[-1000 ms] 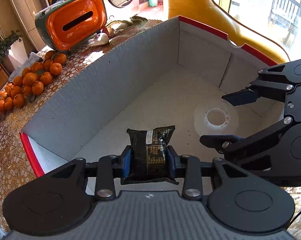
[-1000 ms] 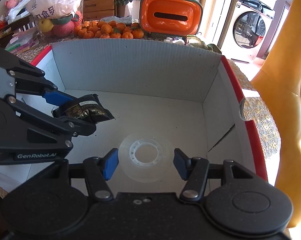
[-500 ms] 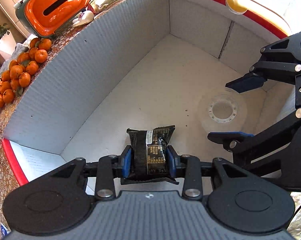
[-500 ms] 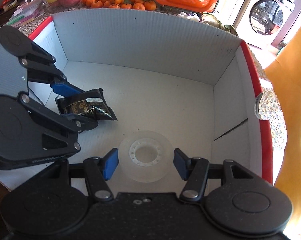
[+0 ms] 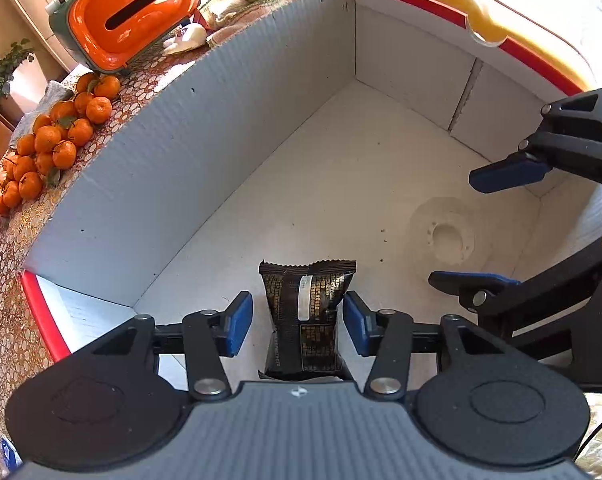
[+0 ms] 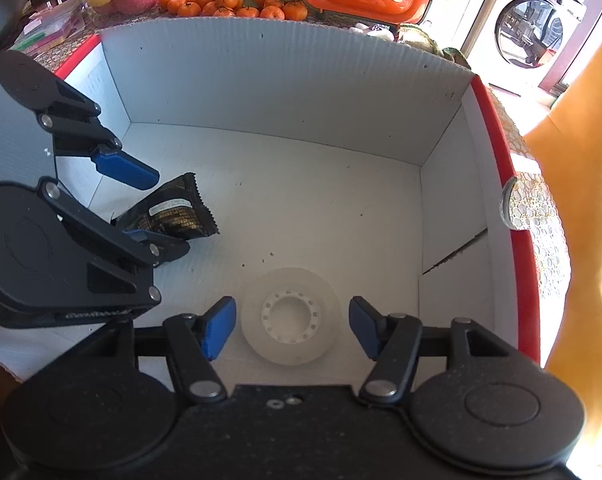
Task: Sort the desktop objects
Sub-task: 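Open the left gripper to drop the snack packet while the right gripper releases the tape roll, then withdraw both grippers from the shoebox back toward the remaining items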
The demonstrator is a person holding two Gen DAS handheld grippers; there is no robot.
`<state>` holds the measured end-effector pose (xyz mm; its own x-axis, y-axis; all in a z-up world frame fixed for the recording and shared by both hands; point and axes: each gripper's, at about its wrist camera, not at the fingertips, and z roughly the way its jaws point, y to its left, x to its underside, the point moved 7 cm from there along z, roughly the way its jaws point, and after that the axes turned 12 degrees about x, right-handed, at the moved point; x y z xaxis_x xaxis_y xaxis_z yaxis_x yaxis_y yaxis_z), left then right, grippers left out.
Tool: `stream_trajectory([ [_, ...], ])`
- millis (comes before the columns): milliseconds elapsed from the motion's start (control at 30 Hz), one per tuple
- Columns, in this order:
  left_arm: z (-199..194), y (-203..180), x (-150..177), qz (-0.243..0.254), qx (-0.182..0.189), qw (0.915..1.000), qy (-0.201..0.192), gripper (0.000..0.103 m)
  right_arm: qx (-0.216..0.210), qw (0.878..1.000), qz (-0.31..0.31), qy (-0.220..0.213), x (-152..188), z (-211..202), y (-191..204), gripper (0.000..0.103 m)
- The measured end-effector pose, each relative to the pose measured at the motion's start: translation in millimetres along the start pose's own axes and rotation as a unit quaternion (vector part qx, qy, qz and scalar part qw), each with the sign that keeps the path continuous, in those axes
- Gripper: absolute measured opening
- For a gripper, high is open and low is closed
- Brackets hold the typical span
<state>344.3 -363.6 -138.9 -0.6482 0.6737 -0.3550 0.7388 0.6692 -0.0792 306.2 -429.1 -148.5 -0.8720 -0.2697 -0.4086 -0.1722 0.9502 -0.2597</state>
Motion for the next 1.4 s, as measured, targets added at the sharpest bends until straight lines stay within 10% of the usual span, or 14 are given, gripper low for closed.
stream_trajectory([
  [833,-100.5,-2.8,32.5,-0.022,0.015,0.9944,-0.102,0.053,-0.005,0.997,0.027,-0.077,-2.4,-88.2,8.4,0.070],
  [1400,-151.9,-6.0,87.6,-0.049,0.039,0.9848,-0.162,0.085,-0.011,0.991,0.043,-0.129,15.1,-142.0,36.5,0.073],
])
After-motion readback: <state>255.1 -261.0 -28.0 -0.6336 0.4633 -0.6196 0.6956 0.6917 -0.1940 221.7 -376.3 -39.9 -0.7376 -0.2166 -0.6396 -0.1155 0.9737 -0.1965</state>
